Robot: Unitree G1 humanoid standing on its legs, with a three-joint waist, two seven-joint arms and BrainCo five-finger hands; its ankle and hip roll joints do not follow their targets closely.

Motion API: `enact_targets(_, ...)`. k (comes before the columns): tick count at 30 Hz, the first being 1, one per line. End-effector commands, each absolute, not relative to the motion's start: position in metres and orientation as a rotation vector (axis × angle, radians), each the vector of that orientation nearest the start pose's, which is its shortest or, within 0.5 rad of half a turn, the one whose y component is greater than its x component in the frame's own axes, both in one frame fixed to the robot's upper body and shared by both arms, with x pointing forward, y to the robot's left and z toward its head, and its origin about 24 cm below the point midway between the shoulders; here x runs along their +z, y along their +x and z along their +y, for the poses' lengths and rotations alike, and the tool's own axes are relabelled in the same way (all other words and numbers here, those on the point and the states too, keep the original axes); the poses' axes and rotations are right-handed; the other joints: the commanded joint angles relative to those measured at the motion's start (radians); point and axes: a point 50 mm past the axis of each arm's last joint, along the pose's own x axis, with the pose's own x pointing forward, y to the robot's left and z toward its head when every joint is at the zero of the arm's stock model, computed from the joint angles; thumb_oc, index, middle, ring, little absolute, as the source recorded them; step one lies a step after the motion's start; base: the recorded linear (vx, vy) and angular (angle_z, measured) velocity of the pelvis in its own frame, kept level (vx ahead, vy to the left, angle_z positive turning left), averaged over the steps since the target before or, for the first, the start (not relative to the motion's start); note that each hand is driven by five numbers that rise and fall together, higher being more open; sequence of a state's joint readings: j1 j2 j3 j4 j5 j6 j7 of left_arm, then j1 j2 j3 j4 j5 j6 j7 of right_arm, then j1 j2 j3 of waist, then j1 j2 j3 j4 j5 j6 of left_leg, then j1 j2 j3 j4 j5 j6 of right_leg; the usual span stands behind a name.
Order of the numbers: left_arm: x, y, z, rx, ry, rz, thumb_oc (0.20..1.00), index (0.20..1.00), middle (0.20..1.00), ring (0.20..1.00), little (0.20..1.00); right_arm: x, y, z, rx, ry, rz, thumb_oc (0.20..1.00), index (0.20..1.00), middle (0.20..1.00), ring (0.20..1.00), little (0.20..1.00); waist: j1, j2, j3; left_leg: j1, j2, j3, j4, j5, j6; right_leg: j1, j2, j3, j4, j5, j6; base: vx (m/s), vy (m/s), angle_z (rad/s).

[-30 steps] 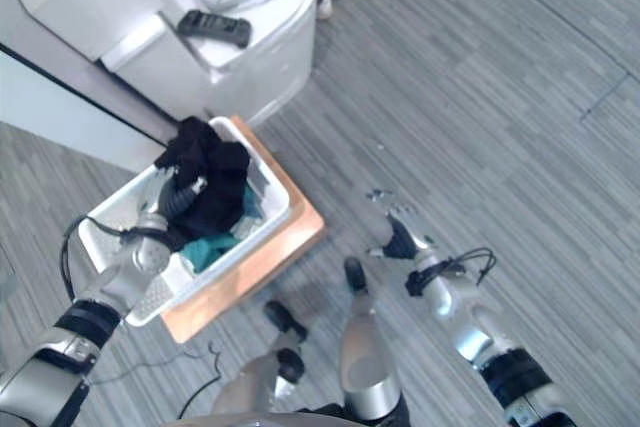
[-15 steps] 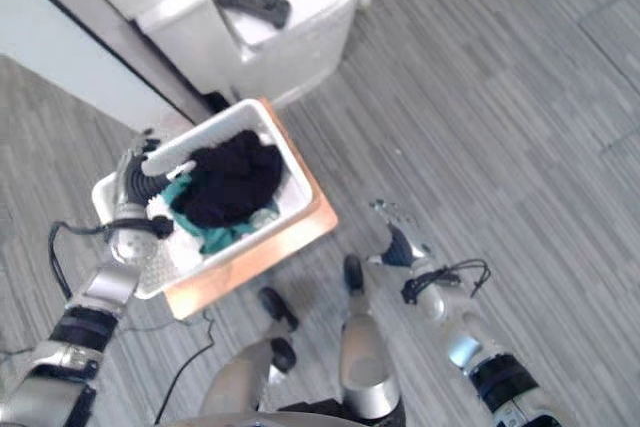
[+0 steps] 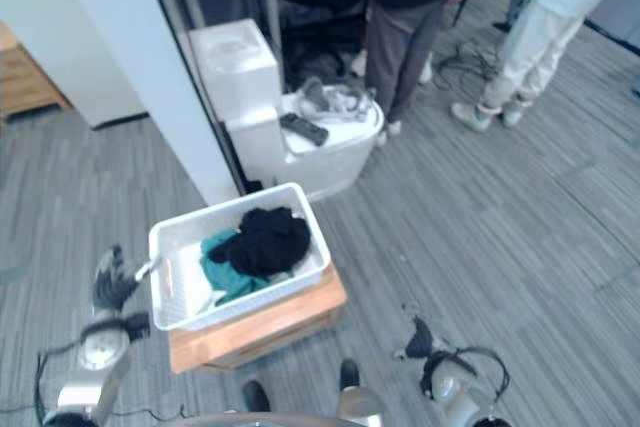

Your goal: Tidy up the quilt and then pick up the clothes from the bed and put them into the laundry hamper.

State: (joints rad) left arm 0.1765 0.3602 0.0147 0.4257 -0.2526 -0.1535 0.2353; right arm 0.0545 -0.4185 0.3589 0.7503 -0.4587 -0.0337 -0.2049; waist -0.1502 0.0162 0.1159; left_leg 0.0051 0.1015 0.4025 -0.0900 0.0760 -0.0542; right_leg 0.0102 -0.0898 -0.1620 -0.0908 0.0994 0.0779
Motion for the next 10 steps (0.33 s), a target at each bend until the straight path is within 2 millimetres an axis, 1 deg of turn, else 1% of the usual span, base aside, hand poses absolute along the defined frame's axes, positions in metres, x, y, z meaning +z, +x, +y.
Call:
enact_targets(1, -0.064, 0.17, 0.272, 0.384, 0.099, 0.472, 1.0, 1.0, 1.0, 1.0, 1.0, -0.103, 0.179, -0.241, 0.113, -0.926, 0.677, 1.0, 1.0, 1.0, 1.0, 1.0, 0.019, -0.003, 0.032, 0.072, 0.058, -0.074, 0.003, -0.066, -0.06, 0.009, -0.042, 0.005, 0.003, -0.102, 0.069, 0.02, 0.03, 0.11)
enact_targets(3, -0.094, 0.142, 0.265, 0.397, 0.072, 0.642, 1.0, 1.0, 1.0, 1.0, 1.0, -0.109, 0.172, -0.242, 0.078, -0.878, 0.729, 1.0, 1.0, 1.0, 1.0, 1.0, 0.026, -0.005, 0.031, 0.082, 0.059, -0.079, 0.003, -0.071, -0.059, 0.024, -0.042, -0.001, 0.003, -0.109, 0.069, 0.01, 0.029, 0.17)
enact_targets(4, -0.117, 0.117, 0.259, 0.422, 0.045, 0.784, 1.0, 1.0, 1.0, 1.0, 1.0, -0.115, 0.168, -0.239, 0.044, -0.826, 0.768, 1.0, 1.0, 1.0, 1.0, 1.0, 0.032, -0.008, 0.027, 0.086, 0.058, -0.084, 0.003, -0.073, -0.058, 0.03, -0.041, -0.004, 0.003, -0.113, 0.069, 0.0, 0.012, 0.16)
enact_targets(5, -0.117, 0.117, 0.259, 0.422, 0.045, 0.783, 1.0, 1.0, 1.0, 1.0, 1.0, -0.115, 0.168, -0.239, 0.044, -0.826, 0.767, 1.0, 1.0, 1.0, 1.0, 1.0, 0.032, -0.008, 0.026, 0.083, 0.058, -0.084, 0.003, -0.07, -0.058, 0.027, -0.041, -0.003, 0.003, -0.111, 0.068, 0.01, 0.023, 0.1)
enact_targets(6, -0.129, 0.103, 0.256, 0.443, 0.031, 0.868, 1.0, 1.0, 1.0, 1.0, 1.0, -0.119, 0.164, -0.238, 0.019, -0.787, 0.798, 1.0, 1.0, 1.0, 1.0, 1.0, 0.033, -0.009, 0.026, 0.087, 0.058, -0.085, 0.003, -0.073, -0.058, 0.031, -0.041, -0.005, 0.003, -0.113, 0.068, 0.01, 0.026, 0.05)
enact_targets(7, -0.145, 0.082, 0.25, 0.456, 0.023, 0.994, 1.0, 1.0, 1.0, 1.0, 1.0, -0.126, 0.159, -0.233, -0.01, -0.73, 0.84, 1.0, 1.0, 1.0, 1.0, 1.0, 0.036, -0.011, 0.023, 0.088, 0.057, -0.088, 0.003, -0.074, -0.058, 0.035, -0.039, -0.005, 0.003, -0.115, 0.068, 0.01, 0.026, 0.05)
enact_targets(8, -0.145, 0.082, 0.25, 0.456, 0.023, 0.994, 1.0, 1.0, 1.0, 1.0, 1.0, -0.126, 0.159, -0.233, -0.01, -0.73, 0.839, 1.0, 1.0, 1.0, 1.0, 1.0, 0.036, -0.011, 0.021, 0.085, 0.057, -0.088, 0.003, -0.072, -0.057, 0.031, -0.039, -0.005, 0.003, -0.113, 0.067, 0.0, 0.0, 0.0)
enact_targets(9, -0.151, 0.072, 0.247, 0.458, 0.028, 1.054, 1.0, 1.0, 1.0, 1.0, 1.0, -0.129, 0.157, -0.229, -0.022, -0.696, 0.861, 1.0, 1.0, 1.0, 1.0, 1.0, 0.036, -0.011, 0.021, 0.09, 0.057, -0.088, 0.003, -0.075, -0.057, 0.036, -0.038, -0.004, 0.003, -0.116, 0.067, 0.0, 0.0, 0.0)
enact_targets(10, -0.155, 0.066, 0.244, 0.46, 0.025, 1.088, 1.0, 1.0, 1.0, 1.0, 1.0, -0.132, 0.155, -0.227, -0.027, -0.682, 0.875, 1.0, 1.0, 1.0, 1.0, 1.0, 0.037, -0.012, 0.016, 0.086, 0.057, -0.089, 0.003, -0.074, -0.058, 0.032, -0.038, -0.006, 0.003, -0.116, 0.067, 0.0, 0.0, 0.0)
